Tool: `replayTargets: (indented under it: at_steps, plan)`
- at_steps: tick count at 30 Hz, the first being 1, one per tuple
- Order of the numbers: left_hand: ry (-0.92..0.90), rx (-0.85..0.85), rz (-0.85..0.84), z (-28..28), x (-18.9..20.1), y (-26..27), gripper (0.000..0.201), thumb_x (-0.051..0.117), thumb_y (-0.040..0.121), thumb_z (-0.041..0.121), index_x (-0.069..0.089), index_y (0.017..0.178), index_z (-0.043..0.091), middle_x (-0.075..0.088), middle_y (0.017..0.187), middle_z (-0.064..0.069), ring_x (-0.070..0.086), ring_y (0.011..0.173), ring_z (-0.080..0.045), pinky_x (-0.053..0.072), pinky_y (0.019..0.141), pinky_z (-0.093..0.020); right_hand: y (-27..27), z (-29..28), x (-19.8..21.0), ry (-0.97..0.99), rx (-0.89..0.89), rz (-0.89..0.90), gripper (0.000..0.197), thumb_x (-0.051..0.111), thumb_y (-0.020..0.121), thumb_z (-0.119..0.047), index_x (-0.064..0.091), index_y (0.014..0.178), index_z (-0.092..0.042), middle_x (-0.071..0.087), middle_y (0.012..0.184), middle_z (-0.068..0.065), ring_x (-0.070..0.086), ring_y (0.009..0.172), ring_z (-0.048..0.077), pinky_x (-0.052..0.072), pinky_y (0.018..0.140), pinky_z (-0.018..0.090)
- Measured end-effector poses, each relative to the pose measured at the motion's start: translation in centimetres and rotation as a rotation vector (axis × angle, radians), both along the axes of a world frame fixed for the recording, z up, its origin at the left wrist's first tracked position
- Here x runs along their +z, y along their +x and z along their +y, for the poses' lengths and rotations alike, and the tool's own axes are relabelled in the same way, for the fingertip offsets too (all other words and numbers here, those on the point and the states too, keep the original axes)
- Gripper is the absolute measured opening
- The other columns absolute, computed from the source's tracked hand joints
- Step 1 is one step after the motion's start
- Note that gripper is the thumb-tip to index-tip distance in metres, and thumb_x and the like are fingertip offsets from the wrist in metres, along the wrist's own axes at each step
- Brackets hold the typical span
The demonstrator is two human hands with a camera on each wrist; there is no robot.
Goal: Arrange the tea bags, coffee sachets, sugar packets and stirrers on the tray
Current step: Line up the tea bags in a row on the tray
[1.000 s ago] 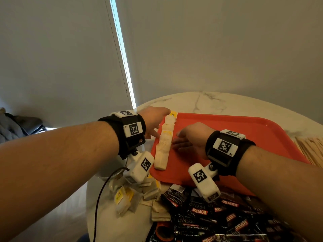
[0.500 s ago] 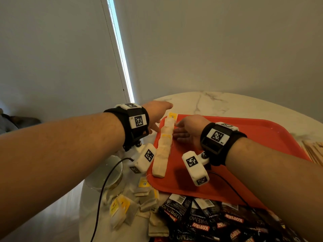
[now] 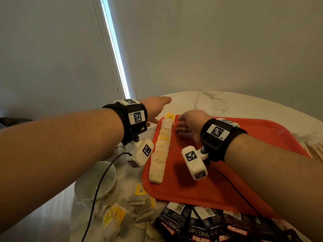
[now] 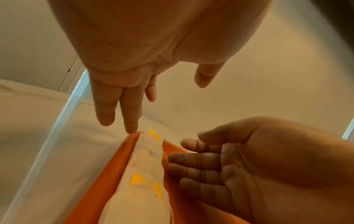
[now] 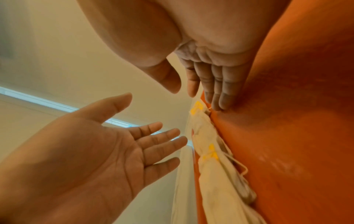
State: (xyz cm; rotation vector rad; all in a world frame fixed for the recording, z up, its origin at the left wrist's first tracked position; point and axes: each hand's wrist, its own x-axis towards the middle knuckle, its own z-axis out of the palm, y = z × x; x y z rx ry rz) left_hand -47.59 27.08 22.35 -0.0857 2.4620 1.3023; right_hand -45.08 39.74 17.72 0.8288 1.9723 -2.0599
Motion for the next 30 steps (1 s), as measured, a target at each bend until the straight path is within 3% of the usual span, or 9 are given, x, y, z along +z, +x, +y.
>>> replayTargets:
  at_steps: [3,6,10,17,22,25,27,30]
  plan:
    - [0.019,-0.010,-0.006,0.2,-0.3,-0.8,0.073,0.051,0.103,0.059,0.041,0.154,0.009,0.052,0.151,-0.020,0.058,0.132,-0.039,0.044,0.115,-0.054,-1.2,0.3,-0.4,0.006,-0.009,0.005,0.020,0.055,0.101,-0.011,0.061,0.118,-0.004,0.067,0.119,0.016,0.069,0.104,0.028,0.058,0.092,0.040]
    - [0.037,-0.024,-0.025,0.5,-0.7,-1.5,0.075,0.051,0.102,0.061,0.038,0.156,0.010,0.050,0.153,-0.020,0.057,0.132,-0.039,0.042,0.116,-0.053,-2.1,0.4,-0.4,0.033,-0.018,-0.003,0.022,0.056,0.100,-0.012,0.063,0.119,-0.004,0.069,0.118,0.015,0.070,0.105,0.028,0.059,0.086,0.038]
    - [0.024,-0.046,-0.006,0.9,-1.1,-1.9,0.076,0.051,0.101,0.063,0.037,0.158,0.013,0.051,0.152,-0.020,0.057,0.133,-0.038,0.043,0.116,-0.052,-3.2,0.5,-0.5,0.048,-0.002,-0.029,0.020,0.056,0.100,-0.011,0.064,0.115,-0.001,0.071,0.115,0.015,0.071,0.105,0.028,0.058,0.094,0.040]
    - [0.005,-0.060,0.025,0.9,-1.3,-2.4,0.074,0.050,0.101,0.063,0.039,0.157,0.016,0.052,0.151,-0.018,0.058,0.131,-0.038,0.044,0.114,-0.050,-3.6,0.6,-0.6,-0.021,0.035,-0.021,0.021,0.054,0.099,-0.009,0.063,0.118,-0.003,0.073,0.112,0.014,0.070,0.106,0.027,0.056,0.096,0.040]
    - [0.045,-0.067,0.034,0.9,-0.9,-1.7,0.069,0.050,0.104,0.056,0.037,0.158,0.015,0.046,0.157,-0.017,0.052,0.139,-0.037,0.045,0.099,-0.038,-3.2,0.9,-0.6,-0.081,0.002,-0.006,0.023,0.052,0.100,-0.010,0.062,0.120,-0.002,0.070,0.116,0.016,0.068,0.103,0.025,0.055,0.098,0.040]
    - [0.040,-0.055,0.042,0.5,0.5,-0.6,0.067,0.053,0.103,0.056,0.044,0.153,0.012,0.052,0.152,-0.017,0.056,0.133,-0.036,0.045,0.107,-0.041,-2.7,1.0,-0.5,0.095,0.028,0.030,0.024,0.057,0.099,-0.013,0.063,0.119,-0.002,0.069,0.114,0.014,0.069,0.096,0.026,0.057,0.095,0.043]
    - [0.038,-0.067,0.047,-0.2,2.0,0.8,0.062,0.054,0.102,0.055,0.052,0.145,0.010,0.058,0.145,-0.013,0.062,0.125,-0.034,0.043,0.114,-0.048,-1.7,0.9,0.1,0.249,0.085,0.084,0.022,0.062,0.097,-0.016,0.067,0.114,-0.003,0.070,0.107,0.012,0.066,0.087,0.025,0.057,0.090,0.038]
    - [0.140,-0.030,0.178,-1.8,5.0,4.2,0.041,0.061,0.100,0.048,0.067,0.118,0.012,0.072,0.123,-0.008,0.073,0.106,-0.026,0.050,0.103,-0.043,1.1,0.3,1.5,0.400,0.272,0.197,0.019,0.068,0.095,-0.019,0.071,0.109,-0.007,0.071,0.101,0.007,0.064,0.087,0.021,0.053,0.078,0.035]
